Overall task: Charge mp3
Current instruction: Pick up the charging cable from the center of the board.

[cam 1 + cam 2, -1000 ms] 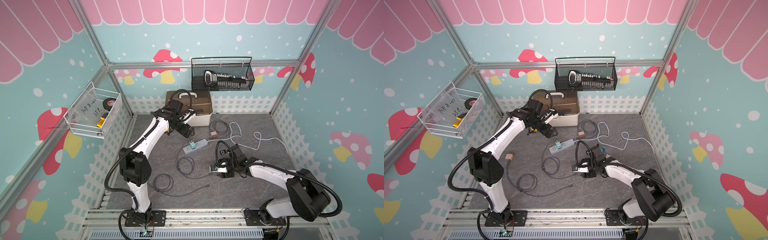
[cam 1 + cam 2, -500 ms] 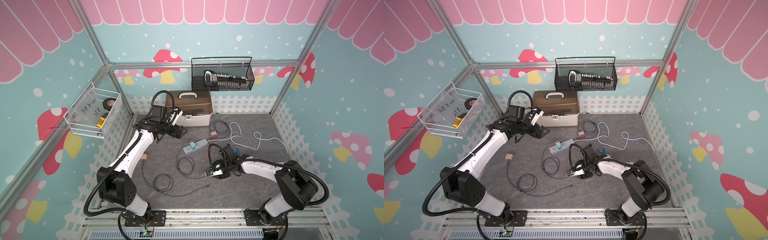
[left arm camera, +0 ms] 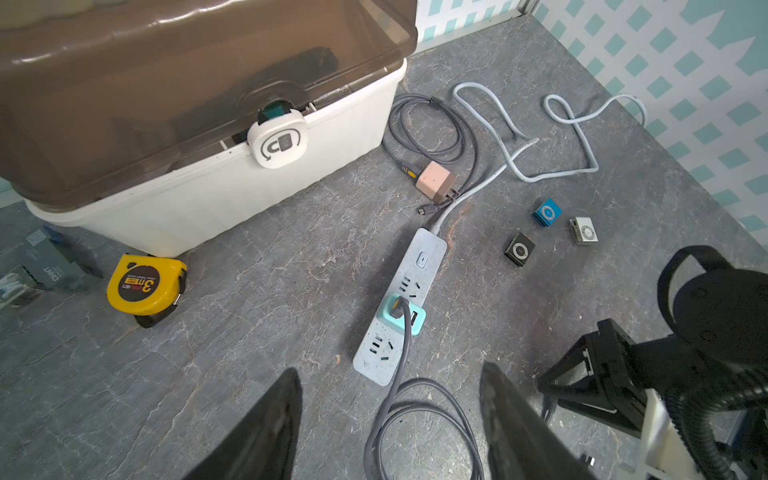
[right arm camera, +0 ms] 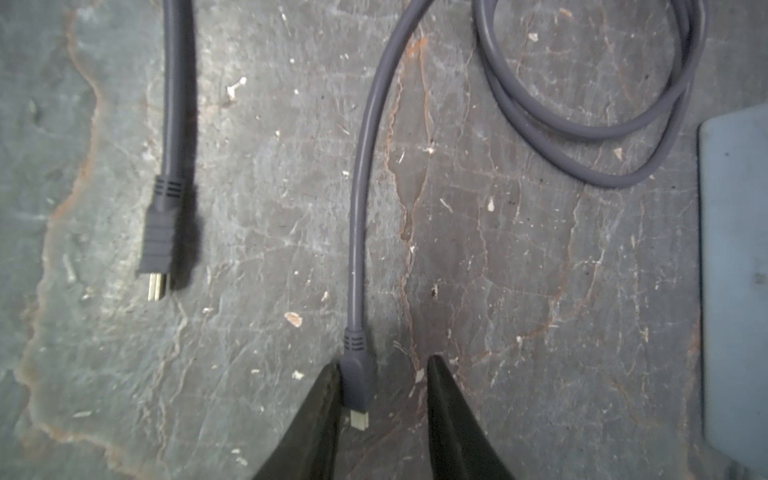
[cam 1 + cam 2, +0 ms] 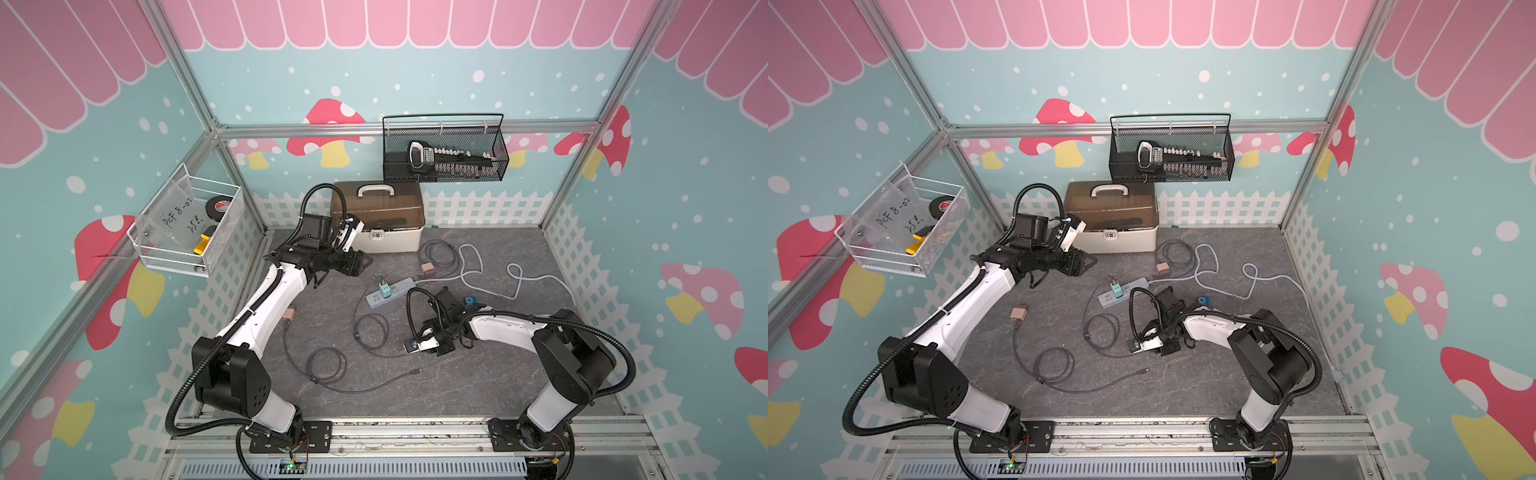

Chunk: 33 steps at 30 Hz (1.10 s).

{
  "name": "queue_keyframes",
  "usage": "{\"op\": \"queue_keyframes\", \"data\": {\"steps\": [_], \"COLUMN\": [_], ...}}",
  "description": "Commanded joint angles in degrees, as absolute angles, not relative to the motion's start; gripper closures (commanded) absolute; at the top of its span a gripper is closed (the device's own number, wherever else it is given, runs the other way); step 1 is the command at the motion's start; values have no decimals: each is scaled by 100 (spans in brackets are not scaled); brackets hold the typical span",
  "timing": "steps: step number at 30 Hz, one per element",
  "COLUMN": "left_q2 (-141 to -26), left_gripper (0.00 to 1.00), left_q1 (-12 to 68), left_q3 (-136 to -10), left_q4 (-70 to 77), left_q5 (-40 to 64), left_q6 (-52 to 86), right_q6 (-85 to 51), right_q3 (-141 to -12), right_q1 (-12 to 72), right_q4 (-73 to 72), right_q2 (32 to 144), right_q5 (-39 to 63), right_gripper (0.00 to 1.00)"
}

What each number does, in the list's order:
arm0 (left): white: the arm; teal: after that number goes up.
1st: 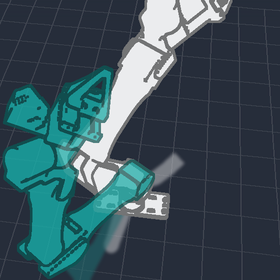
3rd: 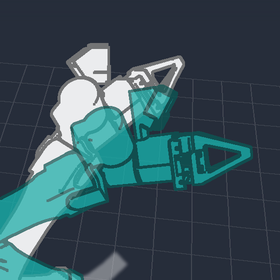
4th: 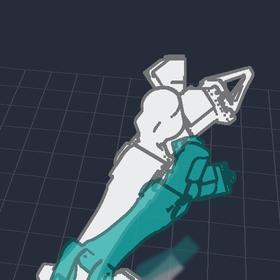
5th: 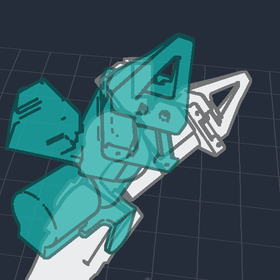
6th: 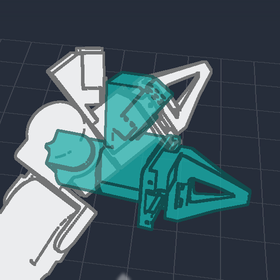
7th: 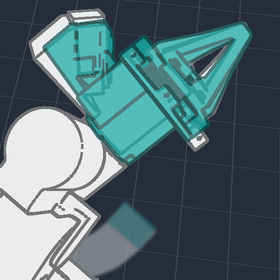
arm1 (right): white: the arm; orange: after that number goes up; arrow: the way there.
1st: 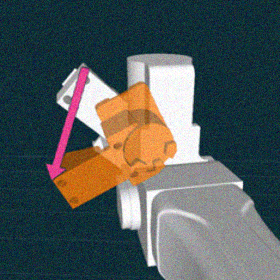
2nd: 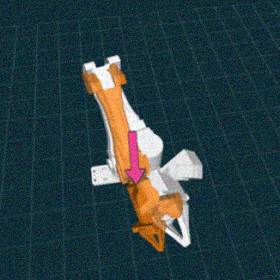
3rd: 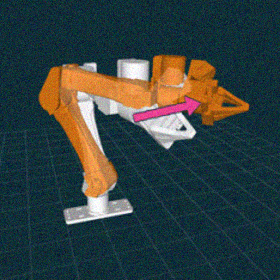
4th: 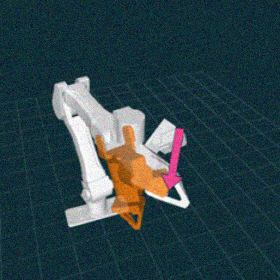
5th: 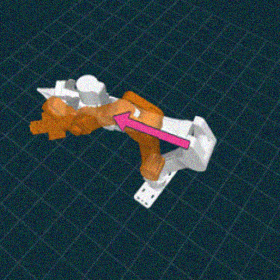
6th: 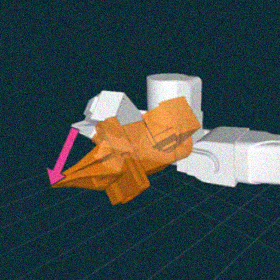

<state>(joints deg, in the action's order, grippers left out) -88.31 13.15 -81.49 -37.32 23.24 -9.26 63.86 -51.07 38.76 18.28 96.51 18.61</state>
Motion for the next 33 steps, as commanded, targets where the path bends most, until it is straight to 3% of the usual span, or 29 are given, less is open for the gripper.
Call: {"op": "queue_keyframes", "data": {"steps": [1,10,14,19,24,25,27,33], "left_q2": [-8585,-8302,-8232,-7813,-7105,-6983,-6784,-6311], "left_gripper": [36,38,44,47,49,57,62,60], "left_q1": [1278,1283,1387,1777,1835,1839,1918,2196], "left_q3": [-8005,-7686,-7365,-6528,-5524,-5355,-5072,-4280], "left_q4": [-3640,-3559,-3153,-2297,-1527,-1458,-1297,-607], "left_q5": [2459,2517,2907,2664,2675,2803,2899,3453], "left_q6": [-1025,-1085,-551,-302,-198,-301,-420,-513], "right_q6": [6498,6335,6118,6138,5785,5746,5671,5409], "right_q3": [-5315,-5859,-5961,-5976,-5950,-5950,-5977,-6175], "right_q1": [3932,3969,3964,3968,3841,3772,3623,3091], "right_q4": [2293,2964,3008,3085,3073,3115,3129,3271], "right_q2": [9897,10265,10300,10268,10001,9960,9868,9658], "right_q5": [1754,1695,1699,1790,2162,2287,2495,3254], "right_gripper": [70,82,93,100,100,100,100,100]}}
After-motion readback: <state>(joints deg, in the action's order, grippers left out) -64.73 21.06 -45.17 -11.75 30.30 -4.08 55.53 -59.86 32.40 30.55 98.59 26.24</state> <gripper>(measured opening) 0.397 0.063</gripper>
